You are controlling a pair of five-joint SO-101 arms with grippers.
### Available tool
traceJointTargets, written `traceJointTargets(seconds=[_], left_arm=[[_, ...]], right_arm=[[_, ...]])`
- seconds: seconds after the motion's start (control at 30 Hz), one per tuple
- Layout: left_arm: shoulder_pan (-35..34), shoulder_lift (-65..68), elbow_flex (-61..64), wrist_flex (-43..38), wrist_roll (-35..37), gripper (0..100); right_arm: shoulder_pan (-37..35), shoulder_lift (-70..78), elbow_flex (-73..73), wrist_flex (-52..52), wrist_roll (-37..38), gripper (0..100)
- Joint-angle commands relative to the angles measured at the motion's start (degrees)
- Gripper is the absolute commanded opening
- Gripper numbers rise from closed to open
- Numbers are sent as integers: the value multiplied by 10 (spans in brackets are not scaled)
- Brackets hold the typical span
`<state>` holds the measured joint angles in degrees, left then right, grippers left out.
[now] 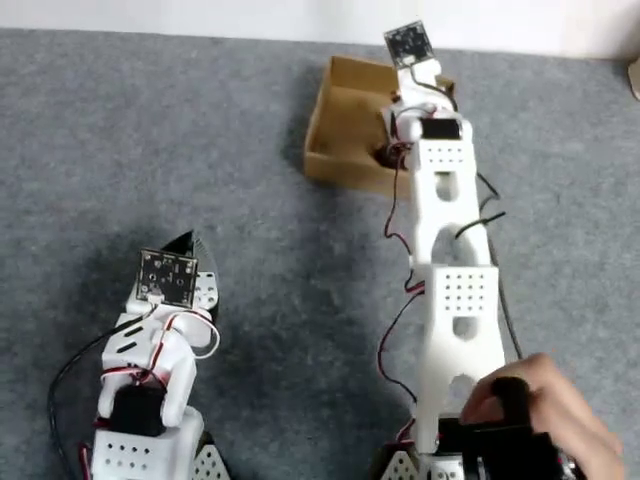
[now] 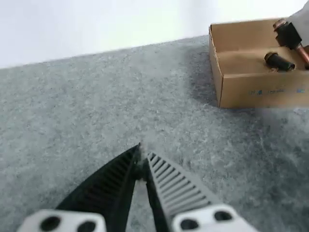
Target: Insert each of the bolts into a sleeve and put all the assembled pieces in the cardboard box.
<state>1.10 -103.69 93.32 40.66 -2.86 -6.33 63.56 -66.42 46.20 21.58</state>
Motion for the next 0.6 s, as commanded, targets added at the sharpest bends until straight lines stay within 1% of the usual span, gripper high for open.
traceJointTargets(seconds=[0.0, 0.1, 0.23, 0.3, 0.57], left_arm=[[0, -6, -2, -13, -4, 10], [0, -6, -2, -13, -4, 34], [0, -6, -1, -13, -4, 35], [0, -6, -1, -13, -4, 36], [0, -5, -1, -13, -4, 37]], right_arm=[[10, 29, -115, 20, 6, 10], [10, 58, -157, 61, 6, 35], [10, 63, -188, 121, 6, 158], [12, 63, -201, 153, 6, 192], [12, 63, -314, 268, 6, 193]])
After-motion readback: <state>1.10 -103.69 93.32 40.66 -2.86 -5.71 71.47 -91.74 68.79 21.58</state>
